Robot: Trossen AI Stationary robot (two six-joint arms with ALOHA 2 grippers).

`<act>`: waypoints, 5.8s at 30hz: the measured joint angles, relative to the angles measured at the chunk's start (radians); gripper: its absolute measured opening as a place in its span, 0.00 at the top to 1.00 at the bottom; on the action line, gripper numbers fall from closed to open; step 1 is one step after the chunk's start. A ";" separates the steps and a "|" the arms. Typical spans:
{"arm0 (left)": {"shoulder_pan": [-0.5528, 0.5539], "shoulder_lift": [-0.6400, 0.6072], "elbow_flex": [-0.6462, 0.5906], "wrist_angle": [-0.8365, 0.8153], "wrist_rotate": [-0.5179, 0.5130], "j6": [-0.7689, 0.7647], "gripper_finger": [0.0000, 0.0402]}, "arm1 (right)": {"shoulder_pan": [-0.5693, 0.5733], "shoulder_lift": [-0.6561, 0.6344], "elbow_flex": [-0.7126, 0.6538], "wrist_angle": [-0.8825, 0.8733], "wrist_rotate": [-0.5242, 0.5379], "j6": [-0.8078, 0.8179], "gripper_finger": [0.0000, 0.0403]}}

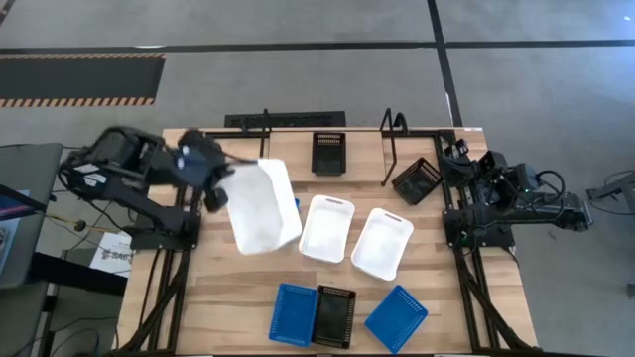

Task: Stack baskets on shelf by color
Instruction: Put the bottom left white bin on the shelf, then adjust the black bin on the shelf

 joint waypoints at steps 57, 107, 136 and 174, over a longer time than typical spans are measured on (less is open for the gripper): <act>0.767 0.773 0.425 0.001 0.267 0.805 1.00 | 0.000 0.000 0.000 -0.045 0.000 0.002 0.99; 0.896 0.776 0.215 0.216 0.417 0.817 1.00 | 0.000 0.000 0.000 -0.059 0.000 0.002 0.99; 0.908 0.923 0.204 0.237 0.395 0.931 1.00 | 0.000 0.000 0.000 -0.058 0.000 0.002 0.99; 0.817 0.781 0.387 0.176 0.320 0.793 0.68 | -0.001 0.001 0.000 -0.069 0.015 0.000 0.99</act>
